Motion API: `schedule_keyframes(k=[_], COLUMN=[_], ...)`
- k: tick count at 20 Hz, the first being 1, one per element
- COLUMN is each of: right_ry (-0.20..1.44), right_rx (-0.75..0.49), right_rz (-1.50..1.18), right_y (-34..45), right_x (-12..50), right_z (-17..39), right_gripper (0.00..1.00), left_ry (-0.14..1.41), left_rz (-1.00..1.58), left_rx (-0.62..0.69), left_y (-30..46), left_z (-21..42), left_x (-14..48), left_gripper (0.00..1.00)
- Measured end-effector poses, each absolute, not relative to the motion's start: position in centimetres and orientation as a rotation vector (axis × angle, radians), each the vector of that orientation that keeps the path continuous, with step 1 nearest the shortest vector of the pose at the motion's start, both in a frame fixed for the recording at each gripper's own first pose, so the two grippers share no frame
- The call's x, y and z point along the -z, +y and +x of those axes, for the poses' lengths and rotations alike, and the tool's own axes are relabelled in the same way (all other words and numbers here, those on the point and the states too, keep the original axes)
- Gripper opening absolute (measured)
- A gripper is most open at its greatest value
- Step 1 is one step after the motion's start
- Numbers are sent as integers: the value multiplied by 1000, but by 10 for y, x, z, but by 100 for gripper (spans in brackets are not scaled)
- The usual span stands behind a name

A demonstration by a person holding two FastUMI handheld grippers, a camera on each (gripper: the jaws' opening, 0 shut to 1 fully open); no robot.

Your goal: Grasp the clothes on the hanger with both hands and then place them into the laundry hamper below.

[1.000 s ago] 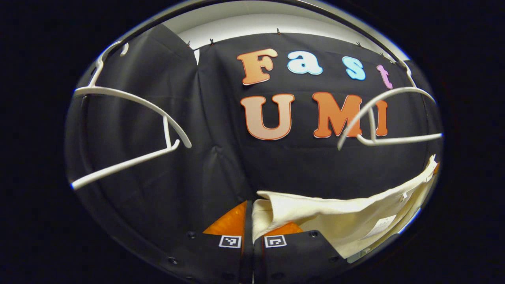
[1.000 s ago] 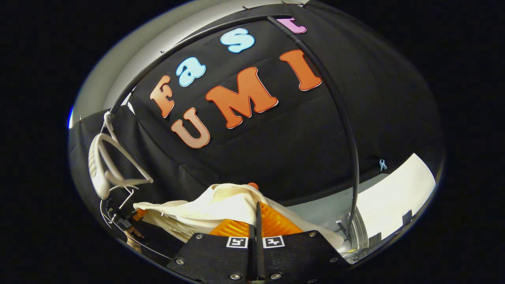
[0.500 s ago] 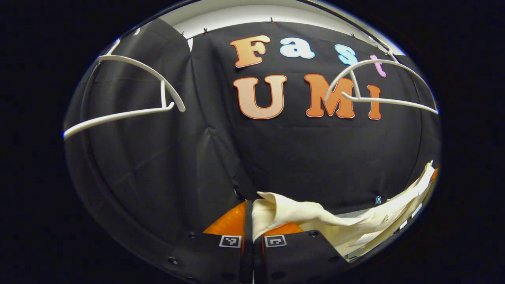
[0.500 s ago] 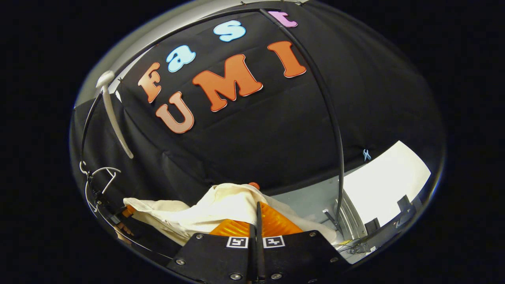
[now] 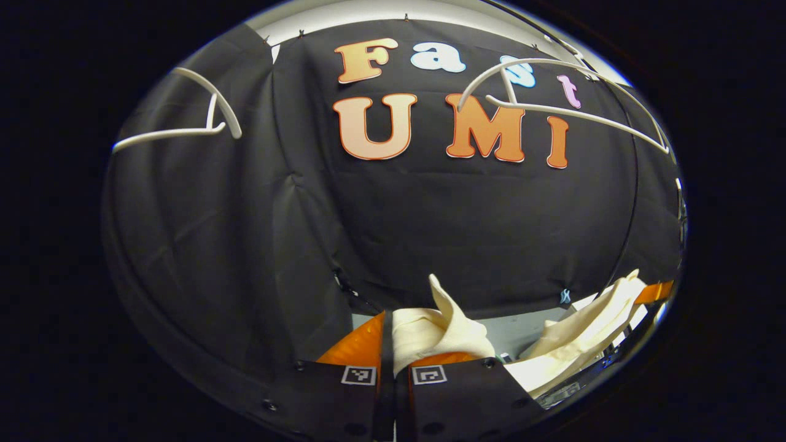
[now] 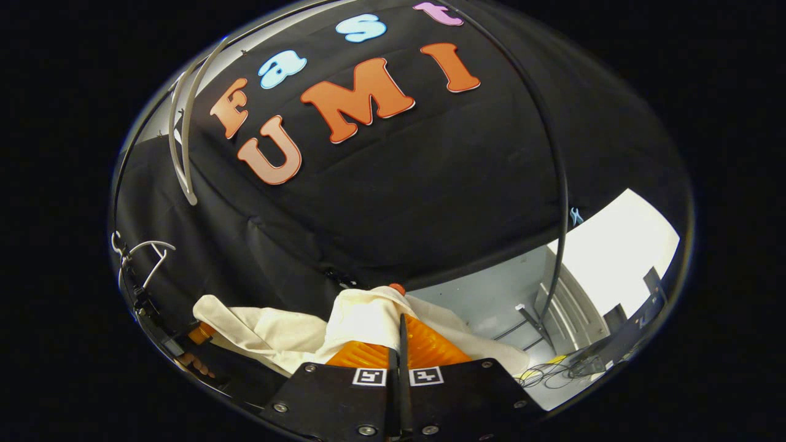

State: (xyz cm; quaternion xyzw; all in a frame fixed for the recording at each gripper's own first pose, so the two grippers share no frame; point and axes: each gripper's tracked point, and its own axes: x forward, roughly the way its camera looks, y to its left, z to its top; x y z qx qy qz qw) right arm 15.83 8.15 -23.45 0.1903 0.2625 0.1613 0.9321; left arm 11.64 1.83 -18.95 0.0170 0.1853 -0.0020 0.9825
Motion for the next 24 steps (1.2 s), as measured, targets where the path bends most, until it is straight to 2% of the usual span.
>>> schedule_keyframes(k=[5, 10, 16, 22, 24], right_ry=[576, 610, 734, 834, 878], right_rx=[-379, -411, -344, -241, -212], right_rz=[424, 372, 306, 220, 197], right_y=[158, 217, 239, 224, 217], right_x=[260, 275, 328, 383, 411], right_z=[169, 192, 226, 227, 225], right_gripper=[0, 0, 0, 1, 2], left_ry=[415, 447, 623, 766, 810], left_rz=[-25, -24, -15, 4, 31], left_rx=[95, 125, 110, 92, 85], left_y=[-14, -27, -12, 4, 9], left_z=[129, 148, 158, 158, 158], left_x=[203, 219, 284, 345, 368], left_gripper=[7, 7, 8, 6, 8])
